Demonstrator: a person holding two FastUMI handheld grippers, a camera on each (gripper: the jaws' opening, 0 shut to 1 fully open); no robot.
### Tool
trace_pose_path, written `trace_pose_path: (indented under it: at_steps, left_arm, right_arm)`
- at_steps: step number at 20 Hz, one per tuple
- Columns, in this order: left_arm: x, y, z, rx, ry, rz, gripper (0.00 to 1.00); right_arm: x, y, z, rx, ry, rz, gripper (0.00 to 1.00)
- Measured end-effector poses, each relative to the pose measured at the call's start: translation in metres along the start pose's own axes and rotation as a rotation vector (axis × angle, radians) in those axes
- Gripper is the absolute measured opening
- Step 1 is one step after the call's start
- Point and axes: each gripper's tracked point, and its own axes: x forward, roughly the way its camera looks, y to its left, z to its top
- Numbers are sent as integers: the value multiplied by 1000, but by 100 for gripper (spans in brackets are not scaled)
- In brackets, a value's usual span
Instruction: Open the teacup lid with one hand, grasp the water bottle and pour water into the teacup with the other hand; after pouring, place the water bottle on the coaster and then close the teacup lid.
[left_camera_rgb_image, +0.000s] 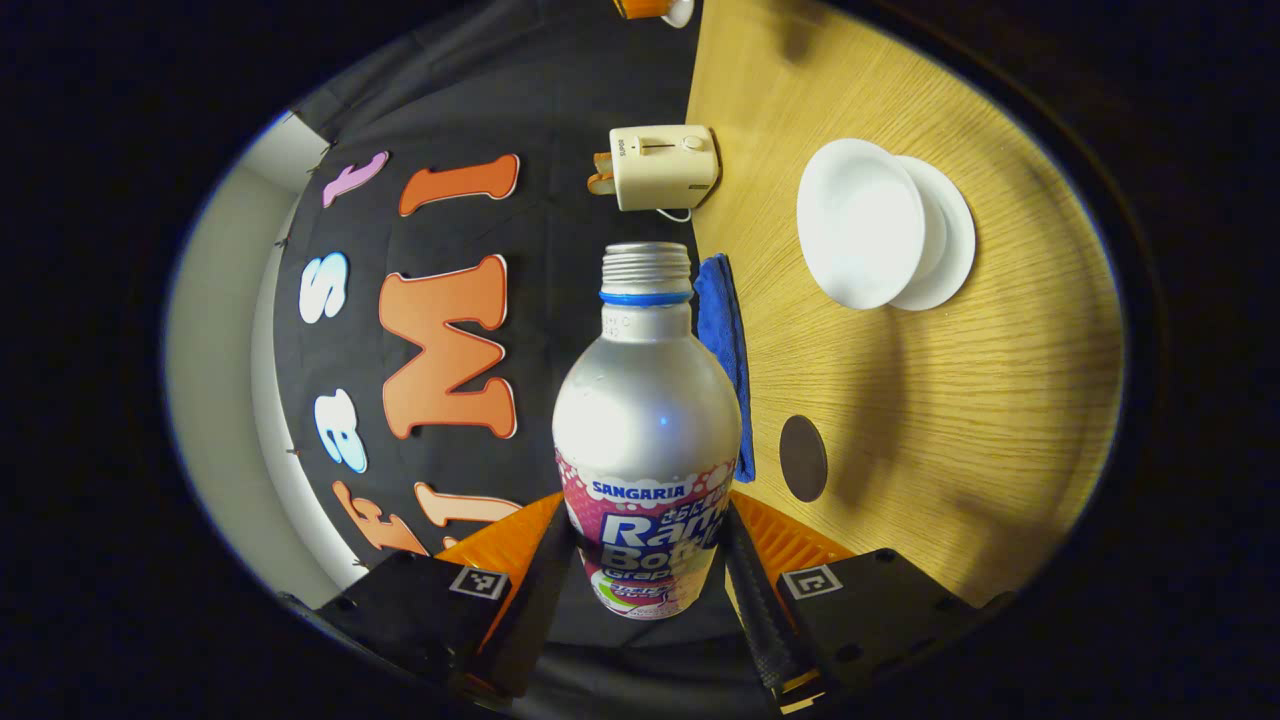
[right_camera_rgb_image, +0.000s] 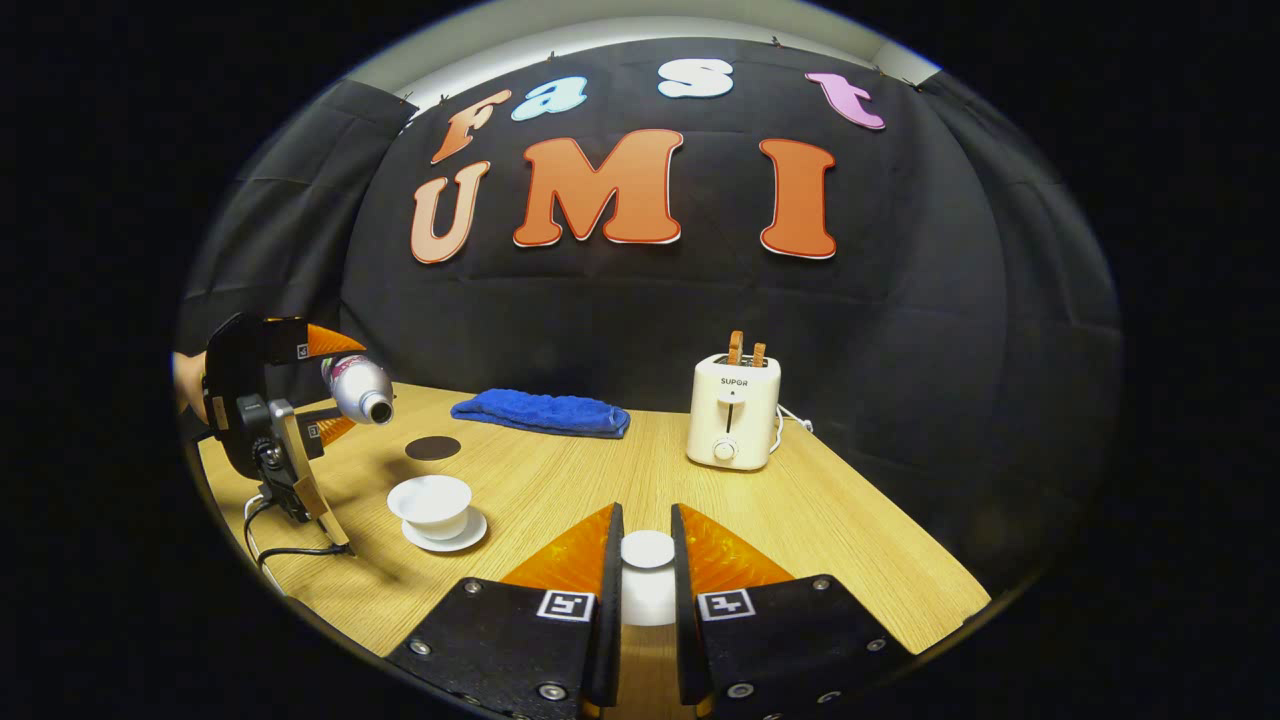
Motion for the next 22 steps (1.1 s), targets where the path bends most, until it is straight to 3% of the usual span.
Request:
trace_pose_path:
  at_steps: [8,21,22]
  left_arm:
    - [11,2,6,205,-21,-30,84]
    - [15,57,13,458,-52,44,82]
    - [14,62,16,494,-56,61,87]
  right_arm:
    - [-8,-19,-2,2,-8,-23,24]
    - [-9,-29,12,-46,-33,-40,24]
    - [-8,-28,10,-46,-29,-36,24]
